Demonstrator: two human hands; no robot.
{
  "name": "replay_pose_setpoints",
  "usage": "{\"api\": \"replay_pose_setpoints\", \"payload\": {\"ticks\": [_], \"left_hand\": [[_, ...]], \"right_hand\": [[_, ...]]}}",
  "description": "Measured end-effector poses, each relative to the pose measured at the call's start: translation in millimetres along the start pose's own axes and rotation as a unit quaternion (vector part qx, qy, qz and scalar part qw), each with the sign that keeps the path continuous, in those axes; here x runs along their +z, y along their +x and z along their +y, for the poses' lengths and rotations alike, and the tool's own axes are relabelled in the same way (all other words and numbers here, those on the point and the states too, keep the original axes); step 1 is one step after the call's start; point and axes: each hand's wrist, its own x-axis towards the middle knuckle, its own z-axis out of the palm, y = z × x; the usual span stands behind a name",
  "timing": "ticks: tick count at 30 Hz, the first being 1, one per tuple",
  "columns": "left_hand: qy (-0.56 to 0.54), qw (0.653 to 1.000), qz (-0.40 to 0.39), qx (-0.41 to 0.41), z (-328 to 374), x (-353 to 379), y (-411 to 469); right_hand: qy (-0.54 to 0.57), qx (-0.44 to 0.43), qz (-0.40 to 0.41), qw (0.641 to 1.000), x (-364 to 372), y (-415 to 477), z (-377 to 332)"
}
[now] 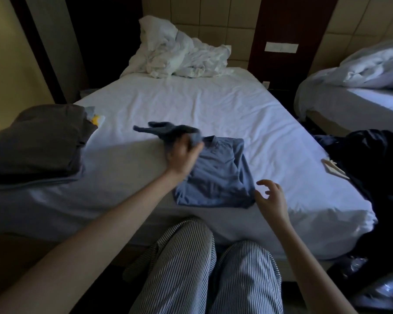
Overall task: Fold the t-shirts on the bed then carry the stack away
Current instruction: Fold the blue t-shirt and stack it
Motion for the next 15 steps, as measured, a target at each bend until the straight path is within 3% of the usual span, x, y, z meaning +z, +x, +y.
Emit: {"api": "replay_pose_setpoints", "payload": {"ticks": [2,4,6,7,10,12,14,15], "left_hand": [[0.195,0.968,-0.15,0.039,12,46,-14],[0.344,0.894,-0.277,0.07,4,85,-38],[0.463,0.82,-0.311,0.126,-18,105,-57],[0.495,0.802,-0.304,0.14,-28,110,-62],[0.46,0.807,-0.353,0.114,-26,106,-54],[0.334,0.862,-0.374,0.074,-14,93,-40],[0.245,0.927,-0.251,0.13,-14,73,-19],[0.271,0.927,-0.198,0.164,-21,62,-10]], "right_hand": [[0.033,0.012,0.017,0.999,-5,7,1],[0.057,0.027,0.036,0.997,-9,12,2],[0.058,0.033,0.055,0.996,-13,12,3],[0.051,0.021,0.067,0.996,-13,10,3],[0.02,-0.081,0.095,0.992,-7,6,-4],[0.011,-0.165,0.077,0.983,4,7,-14],[-0.014,-0.214,0.045,0.976,18,9,-22],[-0.048,-0.224,0.032,0.973,25,9,-20]]}}
